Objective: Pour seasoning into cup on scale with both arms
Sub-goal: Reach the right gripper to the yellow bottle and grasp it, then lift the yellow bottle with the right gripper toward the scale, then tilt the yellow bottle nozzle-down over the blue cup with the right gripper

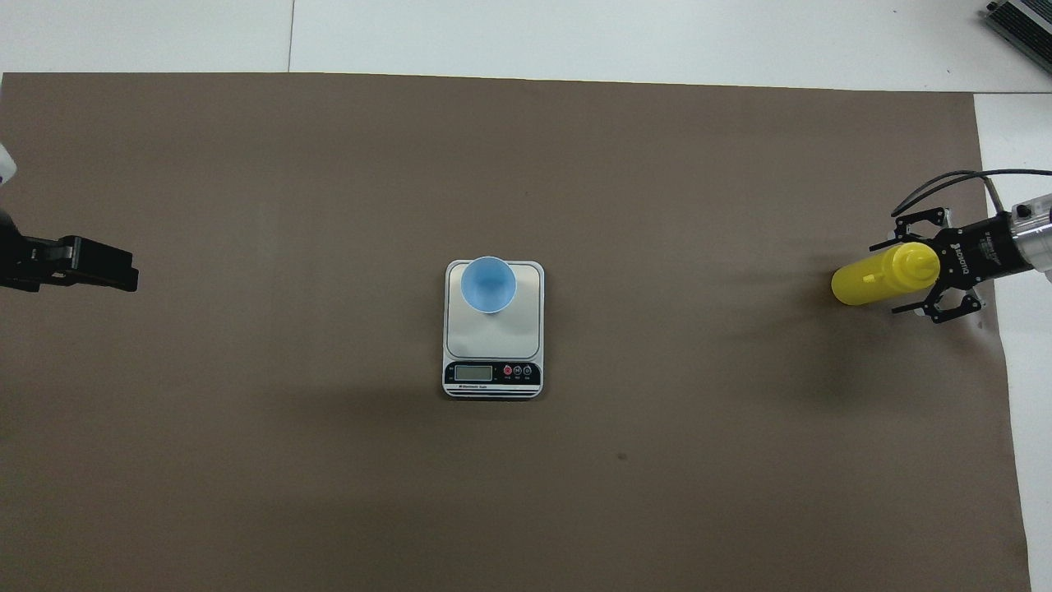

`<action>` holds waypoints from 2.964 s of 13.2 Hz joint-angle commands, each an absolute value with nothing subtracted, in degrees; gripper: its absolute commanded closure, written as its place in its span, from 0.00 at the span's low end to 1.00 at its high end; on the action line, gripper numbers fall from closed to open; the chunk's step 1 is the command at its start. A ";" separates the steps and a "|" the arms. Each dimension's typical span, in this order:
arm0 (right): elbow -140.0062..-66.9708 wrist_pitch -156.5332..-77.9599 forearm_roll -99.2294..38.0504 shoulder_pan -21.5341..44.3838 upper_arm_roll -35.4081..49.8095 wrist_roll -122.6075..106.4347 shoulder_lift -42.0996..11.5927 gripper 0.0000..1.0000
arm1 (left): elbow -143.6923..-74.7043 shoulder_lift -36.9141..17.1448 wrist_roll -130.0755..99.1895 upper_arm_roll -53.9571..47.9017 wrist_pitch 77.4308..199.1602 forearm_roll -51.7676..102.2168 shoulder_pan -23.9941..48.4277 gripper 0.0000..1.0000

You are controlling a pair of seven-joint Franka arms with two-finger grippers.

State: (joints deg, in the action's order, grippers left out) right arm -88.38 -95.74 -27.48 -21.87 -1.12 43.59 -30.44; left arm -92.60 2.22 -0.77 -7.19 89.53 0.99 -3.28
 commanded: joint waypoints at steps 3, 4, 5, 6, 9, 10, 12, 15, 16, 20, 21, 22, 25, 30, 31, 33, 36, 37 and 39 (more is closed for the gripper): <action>-89.47 -97.12 -29.79 -22.24 -0.70 45.09 -29.36 1.00 | -93.52 3.52 -0.26 -7.56 88.86 0.44 -3.52 0.00; -89.39 -97.12 -29.79 -22.24 -0.70 45.17 -29.27 1.00 | -93.52 3.60 -0.18 -7.56 88.94 0.44 -3.43 0.00; -89.30 -97.21 -29.79 -22.15 -0.70 45.26 -29.01 1.00 | -93.52 3.60 -0.26 -7.56 88.86 0.44 -3.51 0.00; -89.38 -97.73 -29.62 -21.97 -0.70 46.39 -28.22 1.00 | -93.52 3.60 -0.18 -7.56 88.86 0.44 -3.69 0.00; -90.09 -100.28 -29.44 -18.21 -0.53 49.65 -24.18 1.00 | -93.52 3.60 -0.26 -7.56 88.86 0.44 -3.78 0.00; -90.09 -101.76 -29.36 -16.98 -0.53 52.27 -23.30 1.00 | -93.52 3.60 -0.26 -7.56 88.86 0.35 -3.78 0.00; -90.17 -104.05 -29.27 -14.17 -0.53 56.15 -21.89 1.00 | -93.52 3.60 -0.26 -7.56 88.86 0.35 -3.78 0.00; -90.26 -109.93 -28.92 -9.34 -0.61 59.57 -19.52 1.00 | -93.52 3.60 -0.26 -7.56 88.86 0.44 -3.78 0.00; -90.35 -112.91 -28.31 -6.97 -0.70 62.64 -18.99 1.00 | -93.52 3.60 -0.26 -7.56 88.86 0.44 -3.78 0.00; -90.35 -123.90 -15.86 3.93 -0.79 77.22 -18.63 1.00 | -93.52 3.60 -0.26 -7.56 88.86 0.44 -3.78 0.00; -90.44 -127.32 -13.04 6.30 -0.70 80.82 -18.72 1.00 | -93.52 3.60 -0.26 -7.56 88.86 0.44 -3.78 0.00; -90.61 -130.05 -10.92 8.24 -0.70 83.56 -18.89 1.00 | -93.52 3.60 -0.26 -7.56 88.86 0.44 -3.78 0.00; -94.55 -139.62 -3.98 13.87 -0.79 88.23 -18.46 1.00 | -93.52 3.60 -0.26 -7.56 88.86 0.44 -3.78 0.00; -98.87 -152.90 5.61 19.06 -0.79 92.10 -18.37 1.00 | -93.52 3.60 -0.26 -7.56 88.86 0.44 -3.78 0.00; -100.01 -155.80 6.41 19.86 -0.79 92.81 -18.46 1.00 | -93.52 3.60 -0.26 -7.56 88.86 0.44 -3.78 0.00; -101.68 -161.52 11.13 21.27 -0.88 92.99 -19.33 1.00 | -93.52 3.60 -0.26 -7.56 88.86 0.44 -3.78 0.00; -101.60 -163.64 17.92 22.59 -0.97 95.62 -19.95 1.00 | -93.52 3.60 -0.26 -7.56 88.86 0.44 -3.78 0.00; -101.69 -164.96 19.50 22.67 -0.97 95.80 -19.95 1.00 | -93.52 3.60 -0.26 -7.56 88.86 0.44 -3.78 0.00; -101.60 -165.41 24.41 24.07 -0.97 96.41 -20.30 1.00 | -93.52 3.60 -0.26 -7.56 88.86 0.44 -3.78 0.00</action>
